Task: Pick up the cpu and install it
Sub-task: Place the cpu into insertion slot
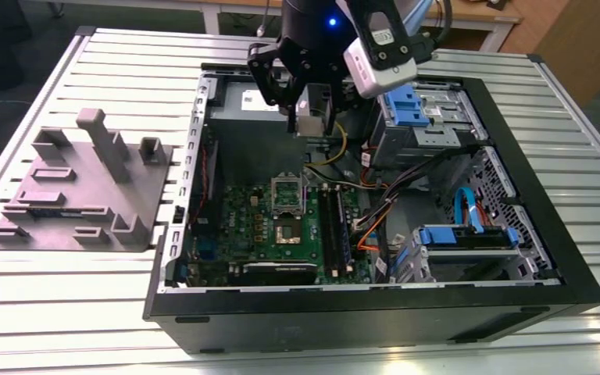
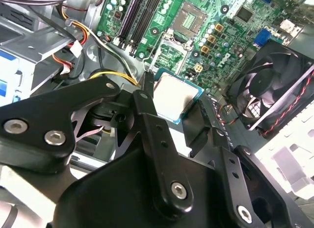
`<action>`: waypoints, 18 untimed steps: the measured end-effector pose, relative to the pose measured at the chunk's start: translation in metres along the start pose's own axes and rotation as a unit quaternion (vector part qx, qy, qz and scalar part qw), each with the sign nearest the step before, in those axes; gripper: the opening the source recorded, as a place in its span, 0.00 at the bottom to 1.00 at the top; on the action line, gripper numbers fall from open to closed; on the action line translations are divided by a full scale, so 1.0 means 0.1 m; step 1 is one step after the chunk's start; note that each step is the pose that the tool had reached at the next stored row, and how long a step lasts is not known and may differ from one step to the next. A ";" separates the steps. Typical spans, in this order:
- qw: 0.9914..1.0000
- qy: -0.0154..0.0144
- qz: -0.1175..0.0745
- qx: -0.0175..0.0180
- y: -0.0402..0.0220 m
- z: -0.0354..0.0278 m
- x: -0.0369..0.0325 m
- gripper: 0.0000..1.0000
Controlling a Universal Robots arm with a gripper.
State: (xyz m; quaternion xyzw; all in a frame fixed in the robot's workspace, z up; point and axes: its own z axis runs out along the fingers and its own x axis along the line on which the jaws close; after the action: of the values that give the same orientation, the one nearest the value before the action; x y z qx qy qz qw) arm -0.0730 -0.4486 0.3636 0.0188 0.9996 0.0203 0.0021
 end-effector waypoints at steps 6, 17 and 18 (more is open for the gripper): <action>1.000 0.000 0.000 0.000 -0.026 0.009 0.000 0.47; 1.000 0.000 0.000 0.000 -0.054 0.028 0.001 0.47; 1.000 0.000 0.000 0.000 -0.055 0.030 0.000 0.47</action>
State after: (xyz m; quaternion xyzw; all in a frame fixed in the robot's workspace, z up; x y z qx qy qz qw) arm -0.0732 -0.4539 0.3604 0.0188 0.9996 0.0203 0.0021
